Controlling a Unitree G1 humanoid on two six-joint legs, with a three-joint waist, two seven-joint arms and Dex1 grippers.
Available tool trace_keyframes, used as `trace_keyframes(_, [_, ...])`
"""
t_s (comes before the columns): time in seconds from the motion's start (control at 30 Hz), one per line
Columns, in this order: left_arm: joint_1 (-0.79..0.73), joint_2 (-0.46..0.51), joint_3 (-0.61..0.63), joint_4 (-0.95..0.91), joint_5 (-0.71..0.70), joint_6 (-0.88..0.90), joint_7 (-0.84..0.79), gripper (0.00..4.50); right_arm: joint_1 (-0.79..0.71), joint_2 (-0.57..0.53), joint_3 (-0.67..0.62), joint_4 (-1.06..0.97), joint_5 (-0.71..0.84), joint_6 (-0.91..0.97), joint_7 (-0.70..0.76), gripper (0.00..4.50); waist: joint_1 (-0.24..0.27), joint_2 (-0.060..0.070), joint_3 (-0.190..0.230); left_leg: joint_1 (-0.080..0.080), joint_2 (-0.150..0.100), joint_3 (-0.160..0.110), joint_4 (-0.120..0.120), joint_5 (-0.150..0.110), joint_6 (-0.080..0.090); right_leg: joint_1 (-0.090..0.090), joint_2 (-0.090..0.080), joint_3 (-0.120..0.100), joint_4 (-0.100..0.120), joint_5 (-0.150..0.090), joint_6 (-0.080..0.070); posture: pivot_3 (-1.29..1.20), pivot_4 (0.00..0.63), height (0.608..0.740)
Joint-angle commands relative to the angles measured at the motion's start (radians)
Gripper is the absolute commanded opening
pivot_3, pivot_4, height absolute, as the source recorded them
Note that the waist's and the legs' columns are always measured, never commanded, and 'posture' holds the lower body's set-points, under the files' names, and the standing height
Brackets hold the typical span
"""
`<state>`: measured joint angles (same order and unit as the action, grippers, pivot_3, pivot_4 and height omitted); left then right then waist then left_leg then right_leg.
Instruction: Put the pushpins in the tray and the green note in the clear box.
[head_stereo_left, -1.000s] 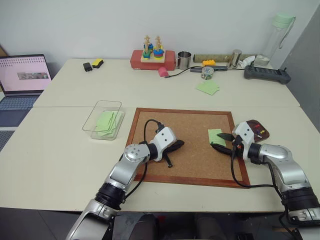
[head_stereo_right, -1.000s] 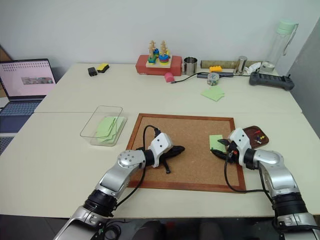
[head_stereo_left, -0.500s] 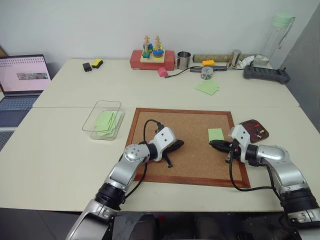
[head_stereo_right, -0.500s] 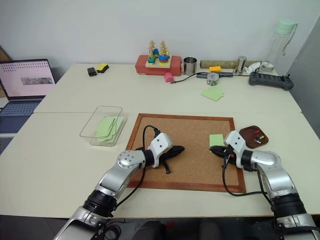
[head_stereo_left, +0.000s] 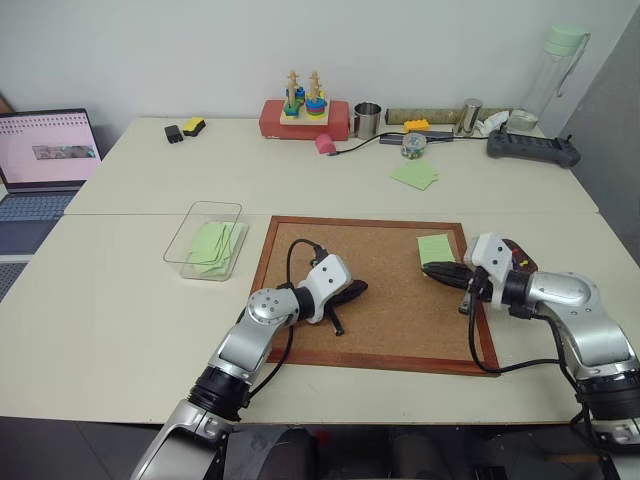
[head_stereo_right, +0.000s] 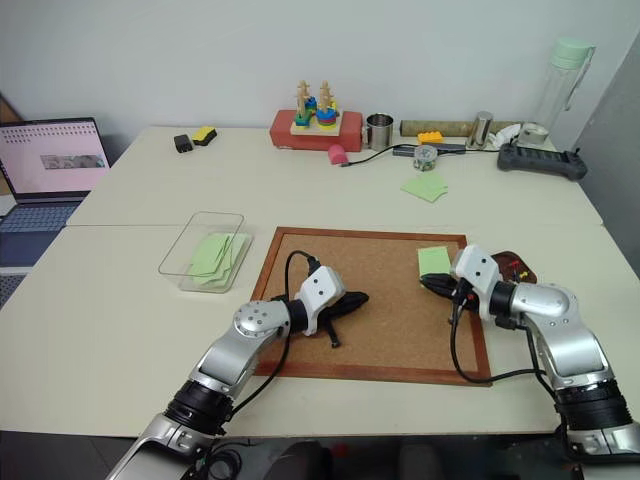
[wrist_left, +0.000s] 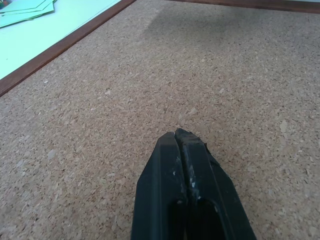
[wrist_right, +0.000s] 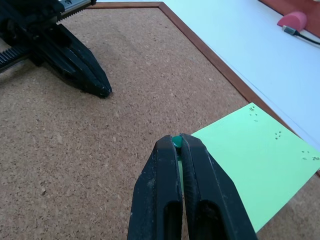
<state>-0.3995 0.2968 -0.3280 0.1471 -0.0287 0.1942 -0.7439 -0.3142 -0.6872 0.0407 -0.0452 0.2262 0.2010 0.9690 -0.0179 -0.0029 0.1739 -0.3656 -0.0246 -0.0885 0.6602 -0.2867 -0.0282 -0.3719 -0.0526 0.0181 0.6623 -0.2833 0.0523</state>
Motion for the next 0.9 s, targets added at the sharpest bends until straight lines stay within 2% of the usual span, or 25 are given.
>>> trace_keyframes(0.03, [0.032,-0.002,-0.015,0.046,0.004,0.063,-0.012,0.0,-0.011,-0.018,-0.009,-0.063,0.006,-0.019,0.018,0.05,0.0,0.0,0.0,0.0,0.0,0.0,0.0,0.0,0.0,0.0,0.0,0.0,0.0,0.0,0.0,0.0,0.15,0.74])
trace_keyframes(0.07, [0.031,-0.008,0.007,0.02,-0.028,0.091,-0.018,0.0,-0.014,-0.023,-0.001,-0.072,-0.008,-0.036,0.021,0.05,0.0,0.0,0.0,0.0,0.0,0.0,0.0,0.0,0.0,0.0,0.0,0.0,0.0,0.0,0.0,0.0,0.15,0.74])
trace_keyframes(0.13, [0.032,-0.01,0.055,-0.063,-0.117,0.176,-0.05,0.38,-0.021,-0.033,0.016,-0.078,-0.052,-0.095,0.02,0.0,0.0,0.0,0.0,0.0,0.0,0.0,0.0,0.0,0.0,0.0,0.0,0.0,0.0,0.0,0.0,0.0,0.15,0.74])
trace_keyframes(0.17, [0.035,-0.008,0.084,-0.111,-0.177,0.231,-0.069,0.41,-0.024,-0.04,0.026,-0.073,-0.081,-0.135,0.018,0.0,-0.003,0.0,0.0,0.0,0.0,0.0,0.0,0.0,0.0,0.0,0.0,0.0,0.0,0.0,0.0,0.0,0.15,0.74])
trace_keyframes(0.3, [0.049,0.012,0.221,-0.281,-0.426,0.45,-0.12,1.11,-0.04,-0.06,0.056,-0.016,-0.189,-0.33,-0.007,0.0,-0.012,-0.003,0.002,-0.002,0.0,0.0,0.0,0.0,0.0,-0.003,0.0,0.0,0.0,0.0,0.0,0.0,0.15,0.74])
trace_keyframes(0.4, [0.049,0.012,0.292,-0.331,-0.544,0.561,-0.108,1.72,-0.06,-0.054,0.066,0.028,-0.238,-0.455,-0.035,0.0,-0.012,-0.005,0.004,-0.004,0.001,-0.001,0.001,0.0,0.0,-0.004,0.0,-0.001,0.0,0.0,0.0,0.0,0.15,0.74])
trace_keyframes(0.5, [0.023,-0.027,0.353,-0.33,-0.636,0.63,-0.064,2.26,-0.085,-0.043,0.08,0.052,-0.276,-0.574,-0.056,0.0,-0.011,-0.006,0.004,-0.004,0.0,-0.001,0.001,0.0,-0.001,-0.003,-0.001,0.0,0.0,0.0,0.0,0.0,0.15,0.74])
trace_keyframes(0.6, [-0.007,-0.067,0.374,-0.325,-0.686,0.661,-0.031,2.78,-0.097,-0.037,0.089,0.056,-0.294,-0.661,-0.073,0.0,-0.011,-0.009,0.006,-0.004,0.0,-0.001,0.001,0.001,-0.002,-0.003,-0.001,-0.001,0.0,0.0,0.0,0.0,0.15,0.74])
trace_keyframes(0.77, [-0.048,-0.14,0.358,-0.288,-0.693,0.642,0.014,3.69,-0.096,-0.019,0.112,0.02,-0.296,-0.74,-0.088,0.0,-0.008,-0.011,0.007,-0.004,0.0,-0.001,0.001,0.003,-0.006,-0.002,-0.001,-0.001,-0.001,0.0,0.0,0.0,0.15,0.74])
trace_keyframes(0.9, [-0.082,-0.17,0.368,-0.27,-0.731,0.656,0.014,3.69,-0.084,-0.014,0.124,0.0,-0.298,-0.748,-0.09,0.0,-0.008,-0.011,0.007,-0.004,0.0,-0.002,0.001,0.004,-0.006,-0.003,-0.001,-0.001,-0.001,0.0,0.0,0.0,0.15,0.74])
